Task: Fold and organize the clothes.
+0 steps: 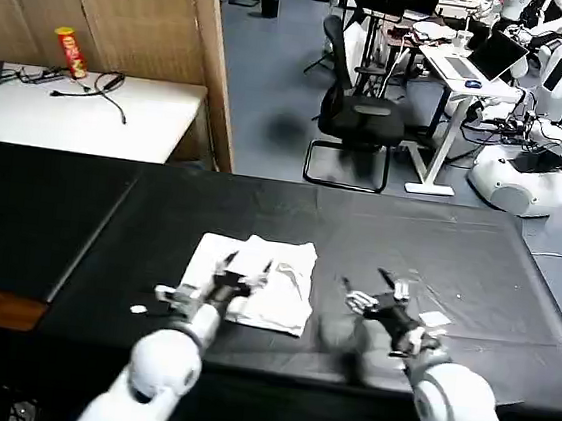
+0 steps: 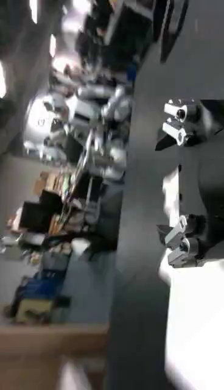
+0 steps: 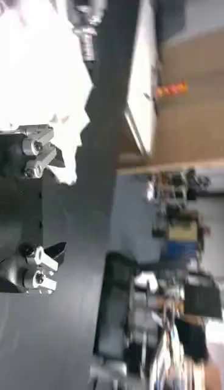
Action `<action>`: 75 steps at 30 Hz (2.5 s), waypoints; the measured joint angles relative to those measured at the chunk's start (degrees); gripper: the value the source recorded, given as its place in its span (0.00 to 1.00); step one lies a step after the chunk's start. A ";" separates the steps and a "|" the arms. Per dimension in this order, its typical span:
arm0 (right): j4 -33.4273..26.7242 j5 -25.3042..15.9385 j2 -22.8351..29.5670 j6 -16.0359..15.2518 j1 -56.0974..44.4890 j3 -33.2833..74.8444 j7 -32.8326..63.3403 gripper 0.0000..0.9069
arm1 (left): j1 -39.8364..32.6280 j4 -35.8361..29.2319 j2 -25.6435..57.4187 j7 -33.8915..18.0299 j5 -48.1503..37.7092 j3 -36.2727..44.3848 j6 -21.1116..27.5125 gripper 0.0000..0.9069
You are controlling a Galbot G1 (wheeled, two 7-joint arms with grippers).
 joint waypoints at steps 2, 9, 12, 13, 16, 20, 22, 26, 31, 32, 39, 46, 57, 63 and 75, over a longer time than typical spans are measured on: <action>-1.99 -0.68 0.29 0.14 2.36 -2.98 -0.35 0.97 | 0.20 0.53 1.53 0.02 0.01 -2.07 -0.05 0.97; -9.77 -5.11 3.13 -0.73 10.54 -11.75 0.15 0.97 | 1.02 1.61 2.82 0.05 1.55 -5.95 -0.22 0.97; -13.07 -6.95 5.12 -1.29 12.92 -12.90 1.07 0.97 | 1.40 1.98 2.66 0.06 2.04 -6.89 -0.41 0.97; -14.03 -7.38 5.81 -1.32 13.38 -12.97 1.31 0.97 | 1.57 2.06 2.57 0.07 2.05 -7.15 -0.44 0.97; -15.46 -7.32 7.69 -0.55 13.75 -12.79 2.30 0.97 | 1.93 2.42 2.36 0.10 2.05 -7.81 -0.48 0.97; -15.39 -3.49 9.64 2.61 13.07 -10.49 4.82 0.97 | 2.06 3.02 2.04 0.31 1.91 -8.15 -0.60 0.97; -14.67 -1.92 10.48 4.19 12.29 -8.80 6.20 0.97 | 2.08 3.39 1.78 0.41 1.82 -8.26 -0.74 0.97; -12.76 -1.77 10.87 4.40 10.31 -5.25 6.50 0.97 | 2.09 3.92 1.12 0.63 1.51 -8.26 -0.82 0.97; -9.21 -0.50 9.92 4.06 6.98 -0.95 5.14 0.97 | 1.47 5.18 -0.04 1.10 -0.08 -8.28 -0.89 0.97; -8.12 -0.14 9.52 4.00 6.14 0.03 4.88 0.97 | 1.38 5.44 -0.17 1.16 -0.40 -8.37 -0.88 0.97; -2.36 0.89 7.46 4.47 1.38 4.40 4.19 0.97 | 0.96 6.66 -1.07 2.36 -7.36 -9.31 0.00 0.30; 1.54 1.51 6.60 6.01 -1.20 6.11 3.82 0.97 | 0.24 8.14 -1.69 3.19 -15.11 -10.15 1.16 0.00; 4.34 1.42 6.24 6.44 -3.18 7.92 3.43 0.97 | 0.25 9.27 -2.76 2.96 -20.84 -11.99 3.26 0.00; 4.57 1.42 6.33 6.48 -3.66 8.81 3.45 0.97 | -0.44 6.71 0.15 3.20 -11.11 -12.68 2.29 0.00; 4.18 1.42 6.72 6.48 -3.26 8.44 3.46 0.97 | 2.20 0.54 19.13 3.04 -3.71 -19.58 3.03 0.00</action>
